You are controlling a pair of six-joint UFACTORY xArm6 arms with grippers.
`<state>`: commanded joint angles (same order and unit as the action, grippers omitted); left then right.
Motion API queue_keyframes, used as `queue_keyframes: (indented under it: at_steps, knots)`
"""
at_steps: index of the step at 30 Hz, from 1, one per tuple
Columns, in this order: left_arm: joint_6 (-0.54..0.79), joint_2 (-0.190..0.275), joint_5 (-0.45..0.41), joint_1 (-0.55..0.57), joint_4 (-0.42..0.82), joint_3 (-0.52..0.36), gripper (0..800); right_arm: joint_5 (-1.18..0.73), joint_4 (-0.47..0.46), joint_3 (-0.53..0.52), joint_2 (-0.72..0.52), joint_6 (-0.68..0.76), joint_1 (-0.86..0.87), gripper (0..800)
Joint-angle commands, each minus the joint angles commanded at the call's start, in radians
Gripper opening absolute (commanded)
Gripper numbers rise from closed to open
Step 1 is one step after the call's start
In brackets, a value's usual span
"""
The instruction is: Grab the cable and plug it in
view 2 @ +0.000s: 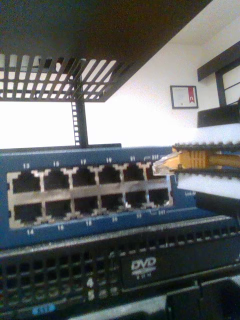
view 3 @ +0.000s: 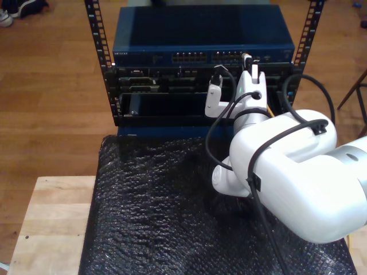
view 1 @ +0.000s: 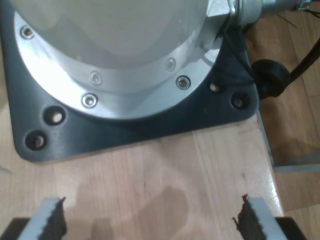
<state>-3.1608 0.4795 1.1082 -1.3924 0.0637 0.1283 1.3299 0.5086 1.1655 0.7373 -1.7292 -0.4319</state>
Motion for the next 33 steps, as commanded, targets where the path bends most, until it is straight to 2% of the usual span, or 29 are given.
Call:
queue_keyframes:
  at_steps: [33]
  knots:
    - [-0.002, 0.0, 0.0, 0.0, 0.0, 0.0, 800, 0.0, -0.002, 0.028, 0.02, -0.005, 0.0, 0]
